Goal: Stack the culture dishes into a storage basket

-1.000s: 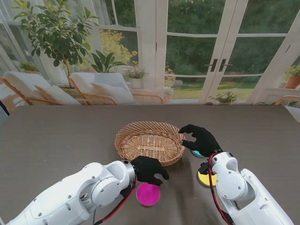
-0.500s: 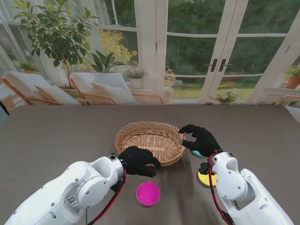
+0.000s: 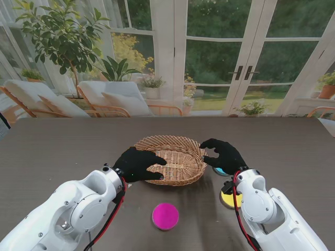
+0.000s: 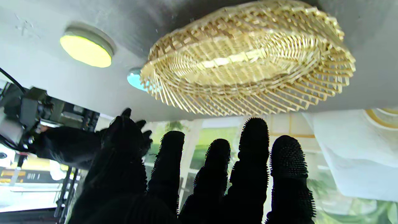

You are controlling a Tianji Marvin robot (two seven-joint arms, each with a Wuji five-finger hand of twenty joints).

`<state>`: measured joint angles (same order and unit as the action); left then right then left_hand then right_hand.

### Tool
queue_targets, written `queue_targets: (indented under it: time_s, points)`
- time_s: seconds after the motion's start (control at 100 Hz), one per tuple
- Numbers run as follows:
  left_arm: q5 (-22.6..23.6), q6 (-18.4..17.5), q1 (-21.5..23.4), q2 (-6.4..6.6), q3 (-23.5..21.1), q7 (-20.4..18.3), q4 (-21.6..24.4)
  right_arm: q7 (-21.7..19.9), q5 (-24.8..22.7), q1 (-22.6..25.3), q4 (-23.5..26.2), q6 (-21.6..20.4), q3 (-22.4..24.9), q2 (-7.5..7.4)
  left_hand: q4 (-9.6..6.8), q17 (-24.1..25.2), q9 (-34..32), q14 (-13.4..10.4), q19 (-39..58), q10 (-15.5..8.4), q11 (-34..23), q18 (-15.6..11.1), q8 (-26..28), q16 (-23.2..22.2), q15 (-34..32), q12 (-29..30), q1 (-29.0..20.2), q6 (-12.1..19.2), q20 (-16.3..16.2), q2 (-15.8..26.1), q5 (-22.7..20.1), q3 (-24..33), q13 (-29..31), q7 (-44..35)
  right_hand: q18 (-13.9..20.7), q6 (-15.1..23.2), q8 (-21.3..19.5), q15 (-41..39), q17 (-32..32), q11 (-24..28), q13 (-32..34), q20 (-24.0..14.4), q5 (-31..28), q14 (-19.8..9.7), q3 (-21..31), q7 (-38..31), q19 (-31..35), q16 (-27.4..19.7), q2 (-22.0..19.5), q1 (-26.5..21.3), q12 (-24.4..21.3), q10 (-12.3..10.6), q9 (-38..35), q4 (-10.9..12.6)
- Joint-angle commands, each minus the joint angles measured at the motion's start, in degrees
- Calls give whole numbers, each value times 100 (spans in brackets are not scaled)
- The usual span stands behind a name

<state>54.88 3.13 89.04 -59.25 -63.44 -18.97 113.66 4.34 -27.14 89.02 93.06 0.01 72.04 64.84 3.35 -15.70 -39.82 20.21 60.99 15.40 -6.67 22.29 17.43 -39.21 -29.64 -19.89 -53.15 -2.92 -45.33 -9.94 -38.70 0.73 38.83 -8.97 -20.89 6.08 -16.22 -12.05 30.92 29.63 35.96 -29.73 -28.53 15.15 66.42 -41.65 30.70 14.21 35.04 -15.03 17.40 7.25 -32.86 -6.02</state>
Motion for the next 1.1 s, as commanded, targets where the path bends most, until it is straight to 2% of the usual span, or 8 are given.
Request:
queue_targets:
  time_s: [0.0, 0.21, 0.33, 0.47, 0.69, 0.77, 0.9, 1.09]
  points:
    - [41, 39, 73, -33, -88, 46, 121, -71, -11, 20, 62, 13, -15, 17, -232, 223, 178, 141, -302, -57, 69, 253, -7, 149, 232, 83, 71, -69, 94, 227, 122, -120, -189, 98, -13, -15, -43, -22, -1461, -26, 24, -255, 211, 17, -395, -49, -212, 38, 44, -28, -72, 99, 112, -65]
    - [-83, 100, 290, -101, -314, 474, 220, -68, -19, 0, 58, 33, -43, 18, -231, 569, 317, 225, -1512, -48, 147, 357, -30, 741, 1126, 188, 176, -161, 520, 252, 324, -139, -582, 189, -14, -11, -42, -21, -1465, -27, 16, -257, 220, 29, -392, -50, -215, 37, 58, -22, -72, 96, 118, -68]
    - [-252, 120, 390, -145, -353, 763, 189, -81, -27, 8, 73, 44, -47, 14, -223, 907, 620, 209, -3009, -51, 273, 351, -46, 1514, 2024, 380, 327, -224, 1205, 281, 513, -161, -1315, 259, -12, -11, -41, -23, -1468, -30, 19, -258, 226, 21, -391, -49, -218, 38, 60, -23, -73, 104, 126, -69]
    - [-554, 248, 481, -191, -349, 971, 142, -101, -41, 24, 91, 60, -48, 8, -226, 1097, 935, 125, -4653, -24, 384, 227, -77, 2059, 2510, 611, 411, -272, 1714, 474, 696, -175, -1930, 328, -8, -14, -41, -23, -1467, -28, 15, -260, 223, 21, -392, -52, -219, 37, 50, -20, -72, 94, 122, -68]
    - [-617, 277, 673, -250, -430, 1363, 66, -151, -59, 49, 116, 80, -47, -4, -228, 1450, 1135, 15, -5147, -15, 461, 70, -100, 2218, 2674, 713, 450, -318, 1794, 603, 816, -180, -2237, 377, -6, -22, -41, -23, -1463, -26, 6, -263, 226, 16, -396, -55, -218, 36, 39, -10, -71, 93, 129, -67]
    - [-622, 287, 749, -270, -456, 1507, 28, -164, -79, 60, 128, 89, -46, -9, -232, 1605, 1382, -32, -5296, -29, 541, -24, -133, 2299, 2759, 781, 476, -340, 1847, 642, 1029, -186, -2467, 460, -12, -19, -41, -23, -1467, -27, 3, -264, 232, 1, -400, -55, -220, 35, 50, -10, -71, 92, 139, -67]
    - [-702, 326, 873, -309, -500, 1740, -36, -157, -151, 66, 139, 111, -55, -15, -241, 1652, 1573, -50, -5406, 22, 569, -70, -155, 2413, 2823, 853, 502, -418, 1903, 659, 1182, -188, -2698, 508, -15, -13, -40, -20, -1467, -27, -8, -266, 244, 3, -406, -54, -221, 33, 79, 1, -71, 90, 149, -71]
    - [-958, 356, 1022, -368, -597, 2003, -115, -167, -406, 47, 175, 238, -119, -41, -251, 1581, 1539, 44, -5399, 62, 526, -15, -158, 2455, 2757, 877, 453, -496, 1894, 668, 1146, -168, -2609, 485, -12, 14, -34, -11, -1466, -43, -32, -269, 261, -12, -419, -41, -220, 28, 148, 25, -77, 102, 190, -83]
